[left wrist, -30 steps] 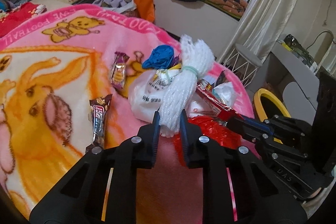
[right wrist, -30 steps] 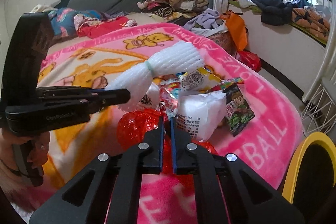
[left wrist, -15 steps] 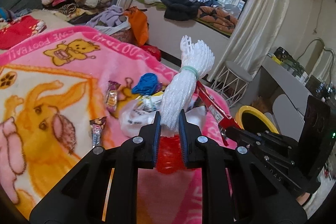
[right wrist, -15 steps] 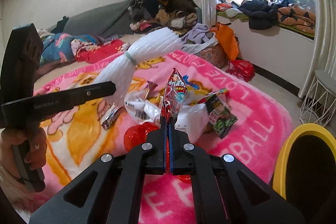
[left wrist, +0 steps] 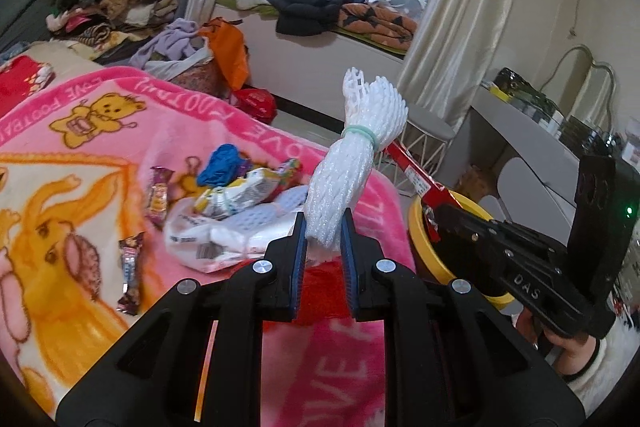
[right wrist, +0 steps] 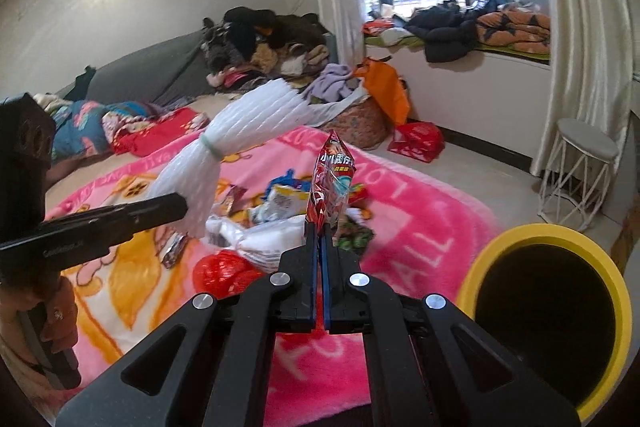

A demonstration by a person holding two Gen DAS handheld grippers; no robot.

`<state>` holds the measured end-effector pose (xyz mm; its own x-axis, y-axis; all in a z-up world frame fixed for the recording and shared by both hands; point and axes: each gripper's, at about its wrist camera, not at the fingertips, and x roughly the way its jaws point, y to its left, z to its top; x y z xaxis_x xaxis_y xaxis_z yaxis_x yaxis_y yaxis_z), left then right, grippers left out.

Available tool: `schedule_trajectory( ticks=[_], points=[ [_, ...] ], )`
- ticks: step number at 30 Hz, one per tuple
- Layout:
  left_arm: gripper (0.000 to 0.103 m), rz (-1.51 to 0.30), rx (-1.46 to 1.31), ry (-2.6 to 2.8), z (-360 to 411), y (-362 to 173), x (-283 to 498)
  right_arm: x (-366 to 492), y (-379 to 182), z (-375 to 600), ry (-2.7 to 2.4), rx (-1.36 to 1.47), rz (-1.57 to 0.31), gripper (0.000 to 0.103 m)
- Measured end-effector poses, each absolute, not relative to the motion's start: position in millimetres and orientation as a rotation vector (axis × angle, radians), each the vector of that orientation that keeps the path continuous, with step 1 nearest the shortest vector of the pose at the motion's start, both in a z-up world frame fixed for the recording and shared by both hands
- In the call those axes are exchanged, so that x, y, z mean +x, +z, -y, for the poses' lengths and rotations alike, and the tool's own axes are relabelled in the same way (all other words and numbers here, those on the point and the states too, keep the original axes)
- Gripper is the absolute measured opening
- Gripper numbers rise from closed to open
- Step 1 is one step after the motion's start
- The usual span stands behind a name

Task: Collect trash
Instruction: 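Carry the wrapper and mesh net with both tools over the yellow-rimmed bin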

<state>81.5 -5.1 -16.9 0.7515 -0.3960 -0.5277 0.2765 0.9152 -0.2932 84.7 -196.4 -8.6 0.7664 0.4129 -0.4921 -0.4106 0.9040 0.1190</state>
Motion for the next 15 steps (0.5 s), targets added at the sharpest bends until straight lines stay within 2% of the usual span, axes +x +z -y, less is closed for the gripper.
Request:
schedule_trajectory(
  ticks=[15],
  points=[
    [0.012,-0.669,-0.109,-0.445,61,-24,88,84,-13,273,0.255,0.095,-0.539,0.002]
  ],
)
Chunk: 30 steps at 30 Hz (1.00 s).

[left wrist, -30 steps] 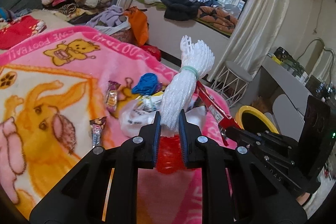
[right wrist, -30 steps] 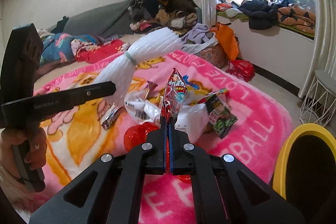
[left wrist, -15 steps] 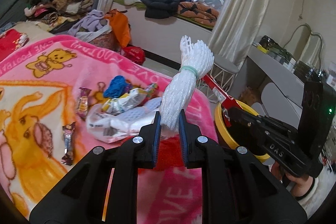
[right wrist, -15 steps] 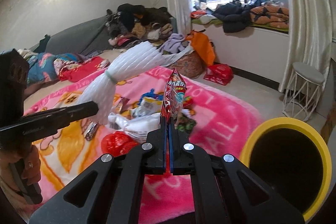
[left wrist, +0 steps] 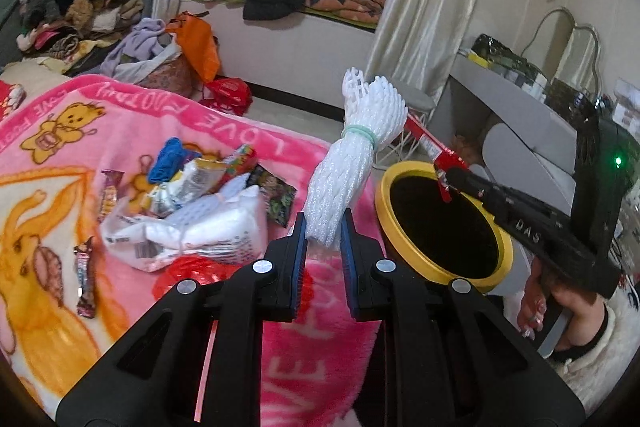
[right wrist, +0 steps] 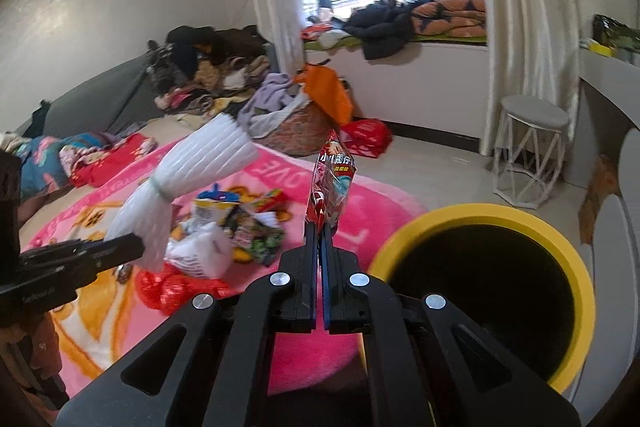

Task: Collect trash
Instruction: 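Carry the wrapper and mesh net with both tools over the yellow-rimmed bin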

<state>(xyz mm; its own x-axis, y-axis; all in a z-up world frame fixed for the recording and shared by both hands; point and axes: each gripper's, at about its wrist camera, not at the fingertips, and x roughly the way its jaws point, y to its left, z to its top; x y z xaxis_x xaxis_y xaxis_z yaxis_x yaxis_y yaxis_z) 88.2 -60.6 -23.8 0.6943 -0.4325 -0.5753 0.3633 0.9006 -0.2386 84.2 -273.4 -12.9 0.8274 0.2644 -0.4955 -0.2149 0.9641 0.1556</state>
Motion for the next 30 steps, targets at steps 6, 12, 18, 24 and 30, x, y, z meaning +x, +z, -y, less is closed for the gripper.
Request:
schedule_trajectory(
  ticks=[6,12,18,24,30],
  points=[
    [0.012,-0.705,-0.074,-0.464,81,-33,94,84,-17,306,0.175,0.133,-0.548,0.002],
    [0.012,-0.768,-0.035,-0.491,105,-48,103,84,-27,338,0.096,0.177,-0.576,0.002],
    [0.012,-0.803,0.014,-0.531,133,-57,111,85,-37,361,0.036,0.212,-0.616,0.002],
    [0.012,-0.831,0.058,-0.573,160,-65,121,90,-47,378,-0.017,0.242,-0.67,0.002],
    [0.012,-0.86,0.101,-0.602,189,-73,133,96,-61,400,-0.058,0.292,-0.727,0.002]
  ],
)
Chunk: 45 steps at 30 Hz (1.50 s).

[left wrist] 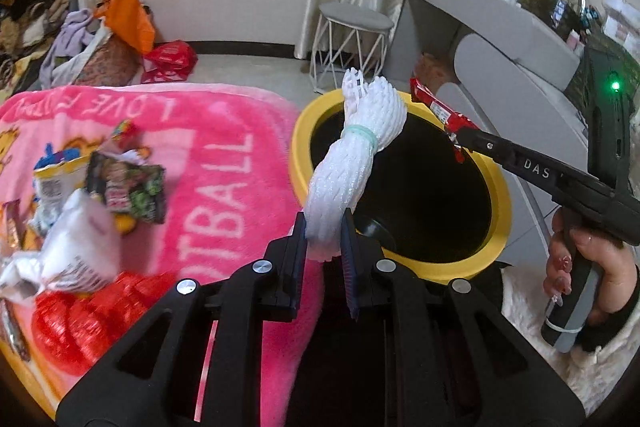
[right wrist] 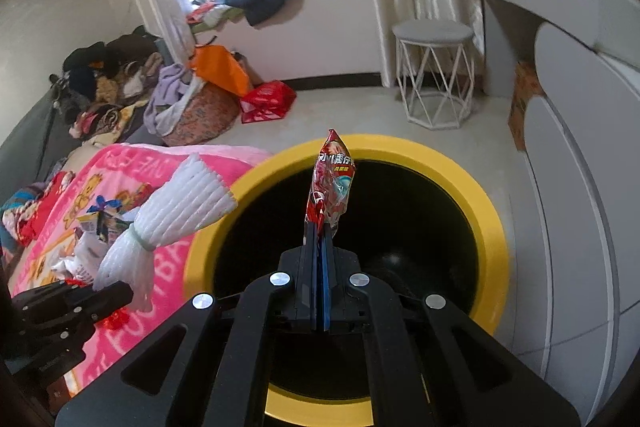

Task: Collect trash
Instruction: 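Carry the wrapper and mesh net with both tools over the yellow-rimmed bin, then open both tools to drop the wrapper and mesh net into the bin, then grasp the red plastic bag with the right tool while the left tool grasps the white plastic bag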

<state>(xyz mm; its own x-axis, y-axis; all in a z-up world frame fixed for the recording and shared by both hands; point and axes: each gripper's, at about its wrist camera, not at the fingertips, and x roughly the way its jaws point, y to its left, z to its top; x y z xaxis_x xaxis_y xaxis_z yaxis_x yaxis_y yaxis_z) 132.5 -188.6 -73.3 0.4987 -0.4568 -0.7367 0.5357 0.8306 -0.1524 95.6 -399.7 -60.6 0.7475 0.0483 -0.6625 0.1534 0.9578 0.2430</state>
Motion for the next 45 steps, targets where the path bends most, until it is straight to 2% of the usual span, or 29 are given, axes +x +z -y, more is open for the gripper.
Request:
schedule_trajectory(
  ticks=[8,9,10,11,13,14,16,19,21,34,45],
  points=[
    [0.013,-0.884,0.137,-0.639,218,-86,145,100,-73,418,-0.098,0.342,-0.765,0.003],
    [0.02,-0.88,0.14,-0.643,220,-87,146,102,-73,421,-0.098,0.347,-0.77,0.004],
    [0.034,-0.878,0.141,-0.648,221,-88,146,102,-74,421,-0.097,0.351,-0.771,0.008],
    [0.044,-0.872,0.135,-0.654,221,-88,146,102,-74,422,-0.097,0.353,-0.77,0.012],
    [0.064,-0.844,0.12,-0.656,217,-86,144,101,-73,422,-0.106,0.349,-0.761,0.031],
    [0.067,-0.839,0.115,-0.651,215,-85,144,100,-72,421,-0.11,0.346,-0.754,0.035],
    [0.081,-0.83,0.104,-0.633,212,-83,143,99,-69,419,-0.111,0.335,-0.737,0.038],
    [0.09,-0.811,0.071,-0.616,201,-78,140,96,-65,414,-0.104,0.325,-0.711,0.046],
    [0.092,-0.793,0.062,-0.6,196,-73,138,94,-60,408,-0.093,0.314,-0.69,0.047],
    [0.092,-0.692,-0.036,-0.437,131,-43,129,86,-27,348,0.062,0.217,-0.58,0.056],
    [0.092,-0.641,-0.11,-0.314,72,-28,127,86,-21,279,0.228,0.123,-0.579,0.059]
  ],
)
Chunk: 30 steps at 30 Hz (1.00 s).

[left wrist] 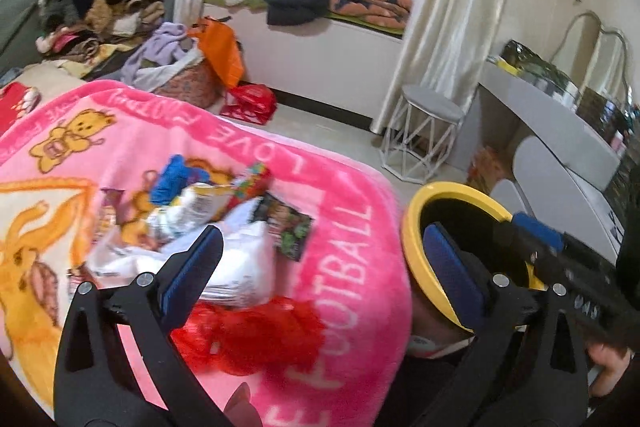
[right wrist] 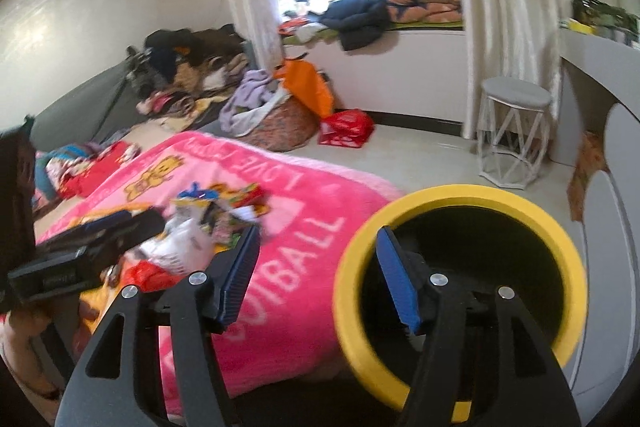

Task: Collect trash
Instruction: 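Grasp the red plastic bag with the right tool while the left tool grasps the white plastic bag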

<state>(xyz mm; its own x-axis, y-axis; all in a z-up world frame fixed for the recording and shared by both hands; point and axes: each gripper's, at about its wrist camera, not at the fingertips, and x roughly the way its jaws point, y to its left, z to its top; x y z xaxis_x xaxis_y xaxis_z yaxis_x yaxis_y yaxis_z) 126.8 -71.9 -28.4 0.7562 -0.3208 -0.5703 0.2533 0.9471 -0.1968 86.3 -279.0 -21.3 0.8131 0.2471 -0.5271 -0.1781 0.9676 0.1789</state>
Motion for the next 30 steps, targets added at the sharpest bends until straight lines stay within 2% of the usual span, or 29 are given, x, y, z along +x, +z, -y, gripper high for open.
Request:
schedule_trajectory(
  ticks=[15,23,30],
  points=[
    [0.092,-0.639,-0.202,-0.121,-13,-33,129,77,-36,165,0.502,-0.111,-0.625,0.065],
    [0.092,-0.74,-0.259,-0.019,-64,-58,142,82,-60,113,0.596,-0.292,-0.712,0.066],
    [0.091,-0.813,-0.311,-0.055,-76,-79,148,102,-81,86,0.6,-0.387,-0.795,0.069]
  ],
)
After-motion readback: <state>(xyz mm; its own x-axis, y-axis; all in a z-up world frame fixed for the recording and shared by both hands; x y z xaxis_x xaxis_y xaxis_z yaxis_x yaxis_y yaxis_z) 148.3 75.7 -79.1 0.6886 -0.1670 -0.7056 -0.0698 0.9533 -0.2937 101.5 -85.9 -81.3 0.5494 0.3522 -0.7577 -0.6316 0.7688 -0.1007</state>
